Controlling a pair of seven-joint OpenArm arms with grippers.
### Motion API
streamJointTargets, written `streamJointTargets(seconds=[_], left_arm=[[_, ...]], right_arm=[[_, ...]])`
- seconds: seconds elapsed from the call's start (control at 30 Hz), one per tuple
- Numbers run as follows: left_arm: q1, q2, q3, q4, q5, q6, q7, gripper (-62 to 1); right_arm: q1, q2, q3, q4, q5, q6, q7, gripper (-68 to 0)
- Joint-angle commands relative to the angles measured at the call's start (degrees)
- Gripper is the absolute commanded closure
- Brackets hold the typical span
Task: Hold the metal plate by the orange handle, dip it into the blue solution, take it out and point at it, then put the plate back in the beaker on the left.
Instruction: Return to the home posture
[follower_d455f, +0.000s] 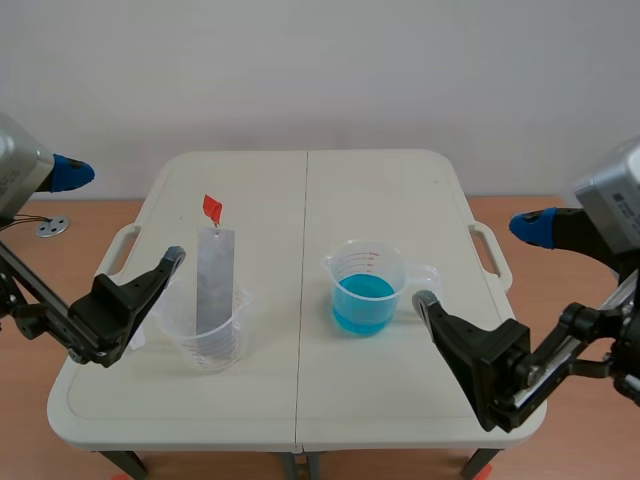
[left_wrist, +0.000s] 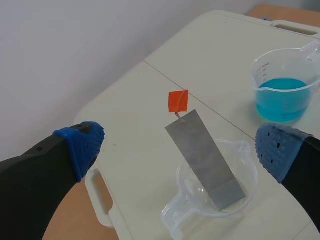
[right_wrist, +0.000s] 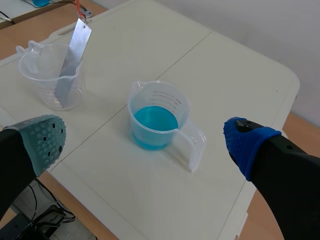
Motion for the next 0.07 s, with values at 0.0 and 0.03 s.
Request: streamJointTargets(seconds=[0.0,0.03], left_arm=[[-0.2,0.1,-0.4,0.4,-0.4,0.3,-0.6,-62.3],[-0.2,0.1,-0.4,0.4,-0.4,0.3,-0.6,-62.3]], right_arm=[[0.6,0.0,0.4,0.7,0.6,0.0,0.7,-66.3],[0.6,0.0,0.4,0.7,0.6,0.0,0.6,-66.3]])
